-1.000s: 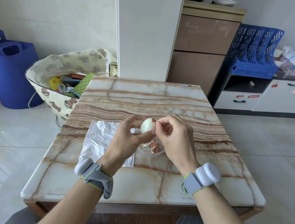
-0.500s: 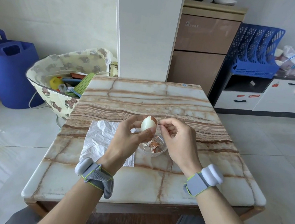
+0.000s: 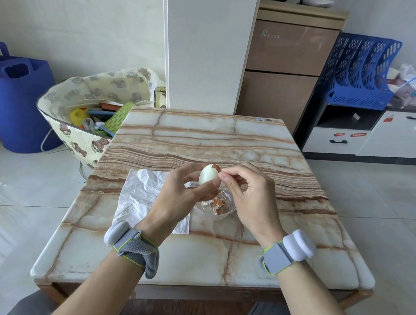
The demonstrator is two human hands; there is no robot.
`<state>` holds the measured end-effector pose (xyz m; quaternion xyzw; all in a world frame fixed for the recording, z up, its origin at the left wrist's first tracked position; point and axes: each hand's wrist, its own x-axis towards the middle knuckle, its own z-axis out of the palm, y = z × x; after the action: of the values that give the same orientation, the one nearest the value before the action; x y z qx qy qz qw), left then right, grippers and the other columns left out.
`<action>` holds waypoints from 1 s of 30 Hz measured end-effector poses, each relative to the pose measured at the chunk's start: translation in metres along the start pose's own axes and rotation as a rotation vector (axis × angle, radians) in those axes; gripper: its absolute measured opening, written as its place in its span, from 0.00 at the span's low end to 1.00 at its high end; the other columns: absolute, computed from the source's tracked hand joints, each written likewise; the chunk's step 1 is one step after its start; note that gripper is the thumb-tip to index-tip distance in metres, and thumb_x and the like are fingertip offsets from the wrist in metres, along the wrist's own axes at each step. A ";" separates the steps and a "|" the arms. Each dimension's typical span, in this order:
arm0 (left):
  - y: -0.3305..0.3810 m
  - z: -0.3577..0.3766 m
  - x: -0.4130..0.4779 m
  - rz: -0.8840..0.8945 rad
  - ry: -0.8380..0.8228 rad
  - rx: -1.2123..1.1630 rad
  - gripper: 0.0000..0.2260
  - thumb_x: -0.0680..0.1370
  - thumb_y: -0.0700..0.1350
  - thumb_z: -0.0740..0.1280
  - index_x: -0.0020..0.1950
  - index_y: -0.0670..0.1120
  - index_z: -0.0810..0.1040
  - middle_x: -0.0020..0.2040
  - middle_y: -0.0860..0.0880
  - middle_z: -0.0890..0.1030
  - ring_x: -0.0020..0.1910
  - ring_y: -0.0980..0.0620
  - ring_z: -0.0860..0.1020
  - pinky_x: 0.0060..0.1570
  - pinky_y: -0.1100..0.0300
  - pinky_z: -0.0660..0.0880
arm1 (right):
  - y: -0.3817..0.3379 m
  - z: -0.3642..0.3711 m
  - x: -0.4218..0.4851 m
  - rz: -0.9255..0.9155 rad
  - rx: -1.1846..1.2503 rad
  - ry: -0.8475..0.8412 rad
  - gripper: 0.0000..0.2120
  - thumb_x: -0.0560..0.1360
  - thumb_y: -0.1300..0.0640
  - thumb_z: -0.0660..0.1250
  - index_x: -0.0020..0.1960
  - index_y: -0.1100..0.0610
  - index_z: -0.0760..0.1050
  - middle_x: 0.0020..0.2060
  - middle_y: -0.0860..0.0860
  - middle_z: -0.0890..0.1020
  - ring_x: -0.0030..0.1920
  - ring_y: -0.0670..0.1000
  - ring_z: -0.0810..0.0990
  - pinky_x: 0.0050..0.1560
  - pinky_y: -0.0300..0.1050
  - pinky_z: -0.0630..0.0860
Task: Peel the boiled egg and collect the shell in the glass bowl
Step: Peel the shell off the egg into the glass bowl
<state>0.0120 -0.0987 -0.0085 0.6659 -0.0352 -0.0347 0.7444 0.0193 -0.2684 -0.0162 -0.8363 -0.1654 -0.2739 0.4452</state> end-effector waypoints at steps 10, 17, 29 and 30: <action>-0.001 0.000 0.002 0.010 0.006 -0.023 0.16 0.76 0.40 0.76 0.62 0.40 0.81 0.55 0.35 0.84 0.45 0.38 0.87 0.53 0.52 0.84 | 0.001 0.004 -0.002 -0.218 -0.250 0.031 0.04 0.81 0.63 0.71 0.49 0.62 0.83 0.40 0.52 0.79 0.37 0.48 0.74 0.41 0.40 0.72; -0.002 0.000 0.003 0.011 0.011 -0.035 0.16 0.76 0.40 0.76 0.62 0.39 0.82 0.54 0.34 0.84 0.45 0.39 0.87 0.52 0.53 0.84 | 0.001 0.003 -0.001 -0.238 -0.255 0.034 0.03 0.80 0.63 0.71 0.48 0.62 0.83 0.40 0.52 0.80 0.37 0.48 0.75 0.40 0.42 0.74; -0.001 0.001 0.004 0.022 -0.006 -0.034 0.15 0.77 0.41 0.76 0.62 0.39 0.82 0.54 0.36 0.85 0.45 0.41 0.86 0.50 0.56 0.84 | -0.004 0.000 0.000 -0.232 -0.243 0.049 0.05 0.79 0.64 0.71 0.44 0.61 0.80 0.39 0.51 0.79 0.37 0.50 0.76 0.40 0.40 0.73; -0.001 0.001 0.004 0.022 -0.007 -0.035 0.15 0.77 0.40 0.75 0.62 0.39 0.82 0.54 0.35 0.85 0.45 0.41 0.86 0.50 0.56 0.84 | -0.004 0.000 0.000 -0.233 -0.245 0.050 0.05 0.79 0.64 0.71 0.44 0.61 0.80 0.39 0.51 0.79 0.36 0.50 0.77 0.40 0.41 0.73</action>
<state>0.0156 -0.0999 -0.0090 0.6524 -0.0445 -0.0295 0.7560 0.0176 -0.2661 -0.0137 -0.8525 -0.2153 -0.3624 0.3092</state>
